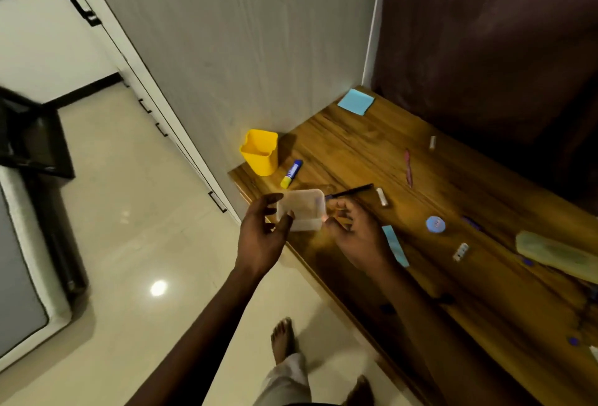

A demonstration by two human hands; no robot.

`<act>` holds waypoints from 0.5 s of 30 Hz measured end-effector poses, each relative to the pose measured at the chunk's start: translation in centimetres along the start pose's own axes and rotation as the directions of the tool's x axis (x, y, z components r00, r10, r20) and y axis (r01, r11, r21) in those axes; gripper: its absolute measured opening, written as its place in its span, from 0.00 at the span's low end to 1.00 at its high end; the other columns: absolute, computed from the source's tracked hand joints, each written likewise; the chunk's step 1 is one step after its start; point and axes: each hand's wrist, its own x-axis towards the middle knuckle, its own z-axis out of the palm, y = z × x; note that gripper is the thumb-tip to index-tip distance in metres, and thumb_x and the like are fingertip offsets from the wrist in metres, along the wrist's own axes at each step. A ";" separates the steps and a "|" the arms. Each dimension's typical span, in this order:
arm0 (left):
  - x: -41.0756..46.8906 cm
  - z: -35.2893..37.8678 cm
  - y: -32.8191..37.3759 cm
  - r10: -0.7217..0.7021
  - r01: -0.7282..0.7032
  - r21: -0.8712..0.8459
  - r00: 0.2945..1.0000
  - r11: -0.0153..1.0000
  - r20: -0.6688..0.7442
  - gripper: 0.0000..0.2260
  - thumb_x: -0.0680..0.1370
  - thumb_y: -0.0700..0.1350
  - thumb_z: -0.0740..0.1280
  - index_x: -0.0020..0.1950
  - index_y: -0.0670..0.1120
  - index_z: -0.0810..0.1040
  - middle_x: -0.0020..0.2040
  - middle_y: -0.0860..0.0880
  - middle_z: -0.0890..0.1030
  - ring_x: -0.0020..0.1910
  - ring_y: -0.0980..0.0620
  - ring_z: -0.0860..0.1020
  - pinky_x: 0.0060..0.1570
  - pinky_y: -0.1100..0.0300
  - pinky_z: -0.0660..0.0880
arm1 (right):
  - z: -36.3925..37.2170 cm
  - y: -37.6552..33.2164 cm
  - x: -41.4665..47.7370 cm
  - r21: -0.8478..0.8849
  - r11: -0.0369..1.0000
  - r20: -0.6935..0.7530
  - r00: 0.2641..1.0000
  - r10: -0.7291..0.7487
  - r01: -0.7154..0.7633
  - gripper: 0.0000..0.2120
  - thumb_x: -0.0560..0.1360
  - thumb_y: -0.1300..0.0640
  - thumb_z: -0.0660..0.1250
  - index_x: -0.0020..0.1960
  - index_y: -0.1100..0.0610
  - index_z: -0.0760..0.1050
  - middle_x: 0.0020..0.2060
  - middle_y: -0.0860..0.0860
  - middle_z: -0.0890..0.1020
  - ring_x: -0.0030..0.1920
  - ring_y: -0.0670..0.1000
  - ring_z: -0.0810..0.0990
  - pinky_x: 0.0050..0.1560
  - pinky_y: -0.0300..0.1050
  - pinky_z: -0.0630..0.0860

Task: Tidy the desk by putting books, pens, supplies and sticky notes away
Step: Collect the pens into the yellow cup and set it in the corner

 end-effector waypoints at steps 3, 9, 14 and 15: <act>4.5 -2.1 -1.4 -0.017 0.018 0.013 0.999 1.000 -0.035 0.21 0.78 0.52 0.72 0.70 0.53 0.74 0.66 0.54 0.78 0.63 0.54 0.77 0.56 0.54 0.80 | 1.9 -2.3 3.5 -0.005 1.000 -0.012 1.000 0.011 -0.011 0.20 0.78 0.46 0.71 0.68 0.51 0.76 0.63 0.48 0.81 0.62 0.46 0.78 0.60 0.47 0.81; 13.0 -4.5 -3.8 -0.142 0.142 -0.001 0.990 0.990 -0.025 0.34 0.77 0.62 0.68 0.79 0.51 0.63 0.77 0.48 0.69 0.73 0.46 0.71 0.70 0.44 0.72 | 6.2 -6.6 10.8 -0.045 0.999 -0.064 0.998 0.000 -0.003 0.23 0.78 0.49 0.71 0.71 0.54 0.74 0.63 0.50 0.81 0.61 0.48 0.81 0.58 0.43 0.80; 16.6 -4.5 -3.8 -0.253 0.259 -0.043 0.960 0.965 0.116 0.33 0.79 0.62 0.66 0.80 0.52 0.61 0.77 0.47 0.68 0.73 0.45 0.71 0.70 0.41 0.72 | 9.9 -8.3 15.5 -0.190 0.982 -0.082 0.997 -0.007 -0.008 0.21 0.81 0.51 0.67 0.72 0.57 0.73 0.63 0.54 0.82 0.62 0.53 0.81 0.58 0.42 0.76; 17.0 -4.4 -4.1 -0.245 0.254 -0.048 0.959 0.966 0.140 0.32 0.77 0.64 0.64 0.78 0.53 0.63 0.75 0.47 0.72 0.71 0.45 0.73 0.68 0.41 0.73 | 10.6 -8.4 16.1 -0.207 0.978 -0.069 0.998 0.005 -0.019 0.20 0.82 0.53 0.66 0.72 0.58 0.73 0.61 0.55 0.82 0.61 0.54 0.81 0.55 0.41 0.74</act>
